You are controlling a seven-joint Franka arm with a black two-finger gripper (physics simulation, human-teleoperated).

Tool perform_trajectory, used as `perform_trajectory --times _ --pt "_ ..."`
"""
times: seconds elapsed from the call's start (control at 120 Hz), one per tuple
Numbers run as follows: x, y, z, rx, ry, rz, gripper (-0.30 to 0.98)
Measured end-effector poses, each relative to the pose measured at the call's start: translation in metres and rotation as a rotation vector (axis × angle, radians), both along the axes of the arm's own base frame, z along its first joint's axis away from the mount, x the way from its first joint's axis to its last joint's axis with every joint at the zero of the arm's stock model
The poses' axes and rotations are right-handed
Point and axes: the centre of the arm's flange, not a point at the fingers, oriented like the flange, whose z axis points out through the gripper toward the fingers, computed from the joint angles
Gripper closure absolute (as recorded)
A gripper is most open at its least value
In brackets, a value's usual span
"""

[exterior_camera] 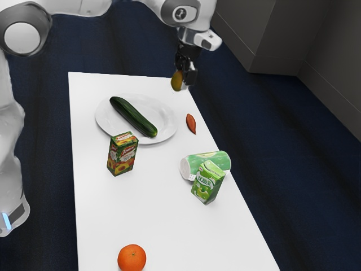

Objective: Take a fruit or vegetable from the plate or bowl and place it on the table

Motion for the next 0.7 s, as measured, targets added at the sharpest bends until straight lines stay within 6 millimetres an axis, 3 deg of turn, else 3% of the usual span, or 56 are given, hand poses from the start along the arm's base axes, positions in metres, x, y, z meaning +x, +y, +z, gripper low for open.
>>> perform_trajectory --times 0.067,0.125,0.217,0.383,0.7 --pt "-0.01 -0.063 0.026 0.033 -0.012 -0.102 0.4" --pt "-0.016 -0.117 0.037 0.059 -0.013 -0.178 0.4" --pt "-0.03 -0.179 0.044 0.101 -0.008 -0.241 0.4" --pt "-0.04 -0.207 0.045 0.134 0.006 -0.206 0.4" --pt "-0.069 -0.309 0.021 0.173 0.022 -0.239 0.4"
